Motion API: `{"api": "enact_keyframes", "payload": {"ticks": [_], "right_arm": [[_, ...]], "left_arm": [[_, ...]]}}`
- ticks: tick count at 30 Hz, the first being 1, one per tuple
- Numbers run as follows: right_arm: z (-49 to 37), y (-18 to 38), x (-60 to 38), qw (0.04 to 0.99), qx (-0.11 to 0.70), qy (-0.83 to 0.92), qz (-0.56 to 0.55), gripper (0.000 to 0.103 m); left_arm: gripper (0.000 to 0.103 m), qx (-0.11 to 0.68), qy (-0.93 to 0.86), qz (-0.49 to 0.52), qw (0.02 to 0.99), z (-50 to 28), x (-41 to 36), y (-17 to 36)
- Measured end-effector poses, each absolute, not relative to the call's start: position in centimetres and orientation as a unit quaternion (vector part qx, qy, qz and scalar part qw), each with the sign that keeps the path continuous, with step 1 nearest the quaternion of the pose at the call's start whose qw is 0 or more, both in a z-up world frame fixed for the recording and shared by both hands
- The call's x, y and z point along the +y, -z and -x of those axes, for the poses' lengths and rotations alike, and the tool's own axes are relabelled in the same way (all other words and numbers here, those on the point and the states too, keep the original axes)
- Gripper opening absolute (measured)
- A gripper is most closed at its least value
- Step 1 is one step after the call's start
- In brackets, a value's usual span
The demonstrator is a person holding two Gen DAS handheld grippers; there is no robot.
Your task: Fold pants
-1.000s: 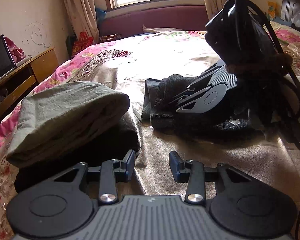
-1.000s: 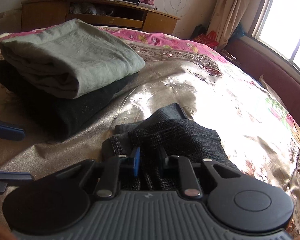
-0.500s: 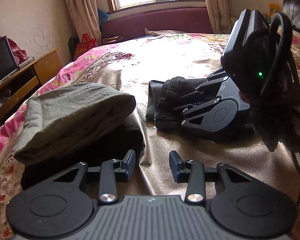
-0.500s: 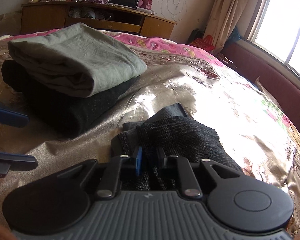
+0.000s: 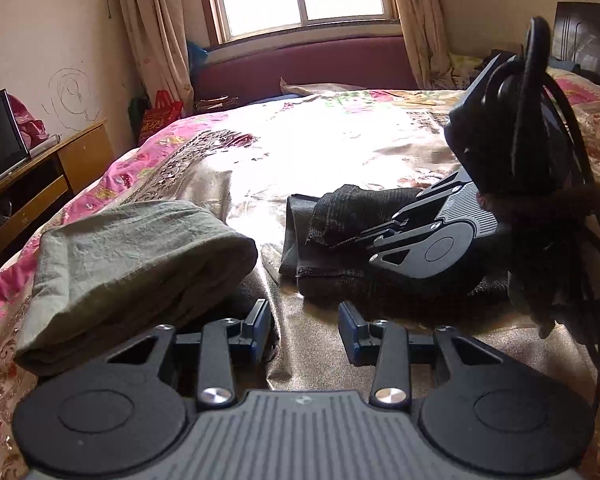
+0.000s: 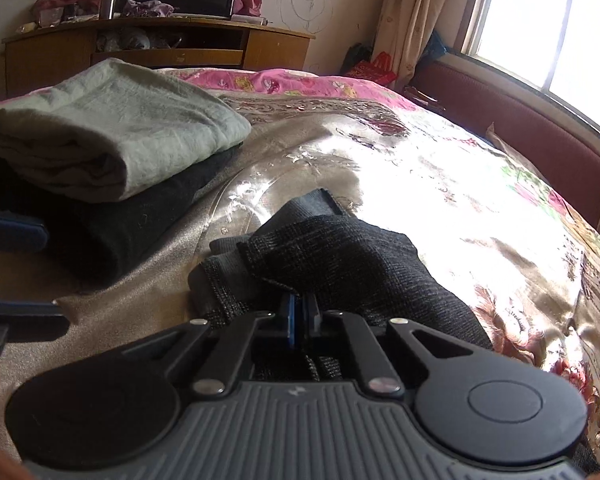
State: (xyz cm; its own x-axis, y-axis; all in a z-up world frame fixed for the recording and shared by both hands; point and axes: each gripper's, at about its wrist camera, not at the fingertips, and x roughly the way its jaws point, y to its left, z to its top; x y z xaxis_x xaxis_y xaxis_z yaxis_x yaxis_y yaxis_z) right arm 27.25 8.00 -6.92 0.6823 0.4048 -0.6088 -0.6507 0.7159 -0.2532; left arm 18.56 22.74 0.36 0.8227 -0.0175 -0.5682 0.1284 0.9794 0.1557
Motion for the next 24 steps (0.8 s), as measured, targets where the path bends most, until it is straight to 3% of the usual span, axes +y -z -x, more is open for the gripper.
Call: {"api": "enact_keyframes", "payload": {"ticks": [9,16,24], "right_arm": [[-25.5,3.0,5.8,0.878,0.26,-0.359,0.178,0.003],[-25.1,5.6,6.5,0.867,0.271,-0.364,0.207,0.002],[-24.2,3.6,5.2,0.86,0.259,-0.405,0.172,0.003]], "left_arm": [[0.053,0.286,0.043,-0.101,0.952,-18.7,22.5,-1.0],[0.053,0.302,0.049,-0.12,0.944,-19.3,21.6,-0.1],[0.053,0.305,0.044,-0.119,0.944,-20.0,21.8,-0.5]]}}
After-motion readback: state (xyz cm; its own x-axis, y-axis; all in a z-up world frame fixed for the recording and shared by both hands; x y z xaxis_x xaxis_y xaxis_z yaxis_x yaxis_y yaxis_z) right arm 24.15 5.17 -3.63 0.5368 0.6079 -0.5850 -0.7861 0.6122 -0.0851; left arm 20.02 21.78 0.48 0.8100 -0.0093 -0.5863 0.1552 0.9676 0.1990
